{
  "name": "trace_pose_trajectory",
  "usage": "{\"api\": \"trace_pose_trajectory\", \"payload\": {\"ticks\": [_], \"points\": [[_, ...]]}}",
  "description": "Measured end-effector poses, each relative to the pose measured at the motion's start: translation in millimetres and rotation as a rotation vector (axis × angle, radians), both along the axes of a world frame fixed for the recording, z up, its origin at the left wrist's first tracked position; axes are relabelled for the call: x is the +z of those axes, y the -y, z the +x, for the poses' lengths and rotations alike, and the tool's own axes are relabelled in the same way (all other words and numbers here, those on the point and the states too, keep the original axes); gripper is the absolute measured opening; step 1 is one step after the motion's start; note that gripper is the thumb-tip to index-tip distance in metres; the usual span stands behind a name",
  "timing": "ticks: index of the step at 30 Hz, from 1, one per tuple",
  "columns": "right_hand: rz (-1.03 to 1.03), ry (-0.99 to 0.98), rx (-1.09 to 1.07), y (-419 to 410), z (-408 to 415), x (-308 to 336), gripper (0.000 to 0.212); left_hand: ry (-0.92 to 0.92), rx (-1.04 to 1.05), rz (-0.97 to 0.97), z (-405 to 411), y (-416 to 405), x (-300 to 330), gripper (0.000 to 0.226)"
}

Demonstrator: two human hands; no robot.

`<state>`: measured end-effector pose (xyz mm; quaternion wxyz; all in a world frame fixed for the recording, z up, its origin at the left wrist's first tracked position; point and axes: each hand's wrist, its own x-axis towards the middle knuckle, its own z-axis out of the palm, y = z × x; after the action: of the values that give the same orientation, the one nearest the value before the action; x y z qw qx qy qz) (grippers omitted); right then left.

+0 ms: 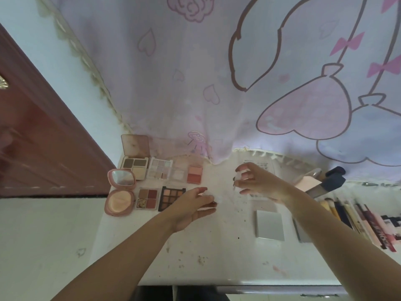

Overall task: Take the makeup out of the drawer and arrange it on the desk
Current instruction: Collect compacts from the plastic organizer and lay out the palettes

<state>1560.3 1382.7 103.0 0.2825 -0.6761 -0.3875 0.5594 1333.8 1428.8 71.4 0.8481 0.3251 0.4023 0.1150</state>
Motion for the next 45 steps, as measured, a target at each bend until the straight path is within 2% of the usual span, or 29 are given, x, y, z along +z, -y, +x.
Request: {"api": "trace_pose_trajectory", "payload": {"ticks": [2,3,5,7,9,12,16,19,22,26,28,30,33,35,37,38,42,45], "points": [[-0.008,0.008,-0.144,-7.4,0.9,-16.5,0.042,-0.081,-0.019,0.117,7.9,-6.2,-5.1,0.055],[0.005,0.04,-0.199,-12.0,-1.0,-25.3,0.044,-0.172,-0.081,0.267,14.0,-10.1,-7.3,0.054],[0.067,0.178,-0.235,-21.3,-6.4,-42.2,0.046,-0.316,-0.185,0.618,28.3,-19.3,-11.7,0.037],[0.127,0.374,-0.189,-29.9,-11.5,-56.9,0.048,-0.43,-0.234,0.895,44.2,-31.4,-19.6,0.031],[0.128,0.576,-0.106,-37.1,-12.8,-66.7,0.051,-0.606,-0.284,1.115,60.1,-43.9,-30.2,0.044],[0.07,0.937,0.12,-42.3,-7.3,-76.7,0.061,-0.774,-0.355,1.386,79.4,-56.4,-43.6,0.043],[0.093,1.175,0.292,-41.0,-1.7,-83.9,0.054,-0.981,-0.499,1.584,85.1,-60.7,-57.9,0.041],[0.096,1.21,0.301,-46.6,-3.2,-86.8,0.051,-1.123,-0.562,1.611,79.6,-60.8,-63.2,0.048],[0.088,1.18,0.3,-53.8,-7.7,-86.6,0.053,-1.181,-0.59,1.596,77.7,-62.6,-65.3,0.047],[0.118,1.048,0.238,-45.5,-5.0,-67.2,0.06,-1.178,-0.588,1.624,77.8,-63.4,-57.4,0.051],[0.095,0.878,0.125,-25.0,8.1,-51.6,0.051,-1.127,-0.564,1.657,79.3,-51.7,-50.4,0.053],[0.026,0.766,0.059,7.0,22.1,-38.1,0.037,-0.976,-0.551,1.697,81.9,-25.3,-43.9,0.05],[-0.127,0.784,0.062,63.3,27.7,-32.5,0.03,-0.611,-0.59,1.845,86.1,31.6,-46.0,0.051],[-0.164,0.807,0.092,92.7,21.8,-37.3,0.032,-0.442,-0.706,1.806,91.3,62.7,-52.2,0.059],[-0.105,0.858,0.195,110.2,13.8,-44.3,0.035,-0.449,-0.871,1.716,97.5,79.0,-62.1,0.071],[-0.057,0.881,0.243,115.2,11.3,-47.8,0.037,-0.481,-0.885,1.698,98.6,81.6,-64.4,0.075],[-0.049,0.911,0.415,123.0,10.8,-59.9,0.07,-0.464,-0.764,1.754,96.8,80.3,-63.9,0.066],[0.069,0.98,0.337,124.6,7.0,-67.6,0.041,-0.417,-0.763,1.734,91.4,79.1,-67.1,0.056]]}}
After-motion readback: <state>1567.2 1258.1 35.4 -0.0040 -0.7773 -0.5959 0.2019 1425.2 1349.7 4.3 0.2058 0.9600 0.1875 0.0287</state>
